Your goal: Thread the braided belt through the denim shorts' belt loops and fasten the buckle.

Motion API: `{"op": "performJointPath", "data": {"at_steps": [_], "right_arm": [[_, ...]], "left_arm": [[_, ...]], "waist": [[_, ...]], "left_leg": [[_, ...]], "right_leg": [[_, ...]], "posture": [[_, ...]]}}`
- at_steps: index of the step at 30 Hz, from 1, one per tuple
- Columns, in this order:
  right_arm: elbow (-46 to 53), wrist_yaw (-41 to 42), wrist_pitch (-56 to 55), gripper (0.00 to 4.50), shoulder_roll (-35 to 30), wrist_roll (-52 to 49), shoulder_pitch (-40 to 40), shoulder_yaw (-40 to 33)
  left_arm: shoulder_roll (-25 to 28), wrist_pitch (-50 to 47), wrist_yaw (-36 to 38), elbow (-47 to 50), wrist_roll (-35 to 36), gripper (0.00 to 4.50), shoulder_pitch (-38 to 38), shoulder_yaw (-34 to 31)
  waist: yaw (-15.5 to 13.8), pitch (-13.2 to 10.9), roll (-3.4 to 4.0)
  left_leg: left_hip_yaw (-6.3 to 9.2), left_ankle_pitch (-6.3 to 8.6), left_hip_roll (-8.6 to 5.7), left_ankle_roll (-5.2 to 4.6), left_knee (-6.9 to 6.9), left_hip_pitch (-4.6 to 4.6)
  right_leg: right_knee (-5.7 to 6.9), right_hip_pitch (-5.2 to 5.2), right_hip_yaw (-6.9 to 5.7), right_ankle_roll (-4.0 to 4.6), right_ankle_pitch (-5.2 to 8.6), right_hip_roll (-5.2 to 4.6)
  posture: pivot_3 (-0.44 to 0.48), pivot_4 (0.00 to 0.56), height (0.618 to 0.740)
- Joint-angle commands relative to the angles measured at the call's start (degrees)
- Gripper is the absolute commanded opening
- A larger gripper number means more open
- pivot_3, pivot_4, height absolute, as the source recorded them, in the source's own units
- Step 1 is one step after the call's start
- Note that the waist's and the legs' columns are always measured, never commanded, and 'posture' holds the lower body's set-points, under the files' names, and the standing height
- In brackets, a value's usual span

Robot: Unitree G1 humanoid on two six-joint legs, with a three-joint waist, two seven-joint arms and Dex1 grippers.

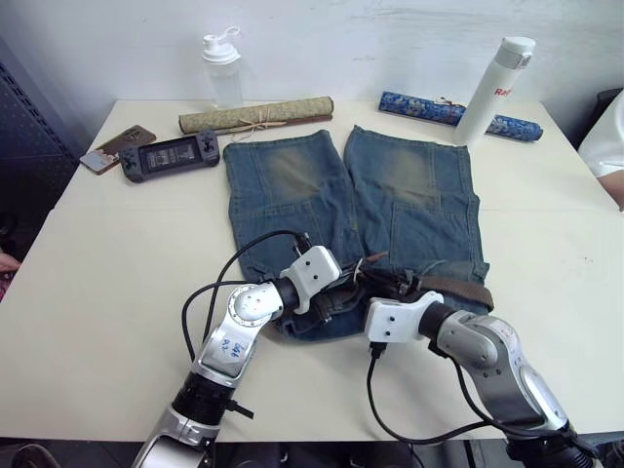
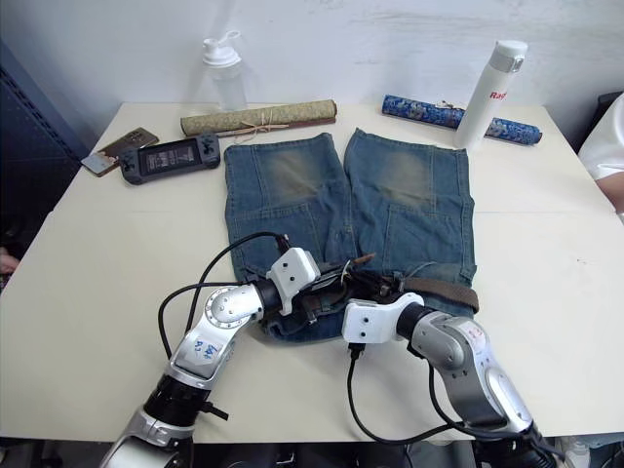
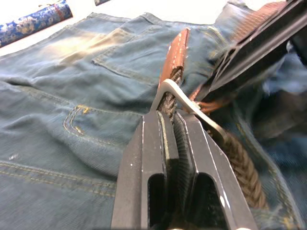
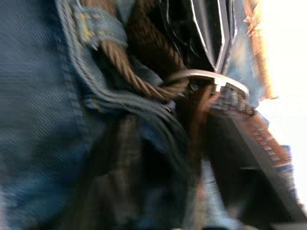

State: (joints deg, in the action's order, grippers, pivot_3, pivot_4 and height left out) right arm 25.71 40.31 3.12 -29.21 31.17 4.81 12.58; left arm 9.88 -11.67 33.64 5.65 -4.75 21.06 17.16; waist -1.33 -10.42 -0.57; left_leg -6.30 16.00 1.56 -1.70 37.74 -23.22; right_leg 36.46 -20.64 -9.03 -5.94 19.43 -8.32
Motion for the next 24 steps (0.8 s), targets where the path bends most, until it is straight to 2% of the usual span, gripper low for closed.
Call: {"op": "performJointPath", "data": {"at_steps": [1, 2, 3, 9, 13, 16, 20, 24], "right_arm": [[8.20, 1.72, 5.28, 3.83, 1.34, -3.60, -1.38, -1.93], [9.98, 2.44, 7.99, 4.34, 1.57, -4.95, -2.19, -3.47], [11.76, 2.98, 10.27, 4.44, 1.66, -5.96, -2.87, -4.91], [22.48, 7.41, 24.30, 4.44, 1.18, -16.89, -4.62, -16.75], [23.75, 7.99, 27.67, 4.44, -0.97, -22.31, -1.91, -22.24], [20.10, 7.06, 22.41, 4.44, -6.32, -19.73, -0.45, -21.07], [12.40, 4.13, 12.82, 4.44, -12.72, -13.29, 1.51, -14.67], [8.33, 2.61, 8.23, 4.44, -14.32, -11.23, 2.62, -10.92]], "left_arm": [[-1.35, 1.97, 1.37, -0.51, 0.78, 0.00, 1.29, 3.17], [-1.35, 2.10, 1.42, -0.84, 0.69, 0.00, 1.44, 3.23], [-1.28, 2.22, 1.46, -1.07, 0.69, 0.00, 1.51, 3.22], [-0.65, 2.84, 2.35, -2.19, 0.76, 0.00, 1.87, 4.10], [-0.68, 3.45, 2.76, -2.94, 0.61, 0.00, 2.31, 4.55], [-0.66, 4.29, 2.88, -3.32, 0.30, 0.00, 2.71, 5.00], [-0.83, 5.31, 2.84, -3.66, -0.05, 0.00, 3.43, 5.49], [-0.40, 6.34, 2.81, -3.50, -0.66, 0.00, 3.71, 5.97]], "waist": [[-0.13, 0.00, 0.00], [-0.20, 0.00, 0.00], [-0.27, 0.00, 0.00], [-0.24, 0.00, 0.00], [-0.20, 0.00, 0.01], [-0.23, 0.01, 0.01], [-0.24, 0.01, 0.01], [-0.19, 0.01, 0.01]], "left_leg": [[0.01, 0.00, -0.01, 0.00, 0.00, -0.01], [0.04, 0.01, -0.01, -0.01, 0.00, -0.02], [0.05, 0.01, -0.04, -0.02, 0.00, -0.04], [0.13, 0.06, -0.06, -0.09, 0.01, -0.06], [0.20, 0.07, -0.05, -0.10, 0.00, -0.06], [0.20, 0.08, -0.07, -0.12, 0.00, -0.06], [0.17, 0.09, -0.14, -0.13, -0.01, -0.06], [0.15, 0.07, -0.14, -0.11, -0.01, -0.06]], "right_leg": [[0.00, 0.00, 0.00, 0.00, 0.00, -0.01], [-0.02, 0.01, 0.01, 0.00, 0.00, -0.02], [-0.03, 0.01, 0.01, 0.00, 0.00, -0.05], [-0.33, 0.05, 0.03, 0.00, 0.00, -0.12], [-0.42, 0.11, 0.05, 0.00, 0.00, -0.13], [-0.42, 0.11, 0.04, 0.00, 0.00, -0.14], [-0.46, 0.14, 0.01, -0.02, -0.01, -0.16], [-0.45, 0.13, -0.07, -0.03, -0.01, -0.14]], "posture": [[0.000, 0.150, 0.717], [0.000, 0.150, 0.717], [0.000, 0.150, 0.717], [0.000, 0.150, 0.717], [0.000, 0.150, 0.717], [0.000, 0.150, 0.717], [0.000, 0.150, 0.717], [0.000, 0.150, 0.717]]}}
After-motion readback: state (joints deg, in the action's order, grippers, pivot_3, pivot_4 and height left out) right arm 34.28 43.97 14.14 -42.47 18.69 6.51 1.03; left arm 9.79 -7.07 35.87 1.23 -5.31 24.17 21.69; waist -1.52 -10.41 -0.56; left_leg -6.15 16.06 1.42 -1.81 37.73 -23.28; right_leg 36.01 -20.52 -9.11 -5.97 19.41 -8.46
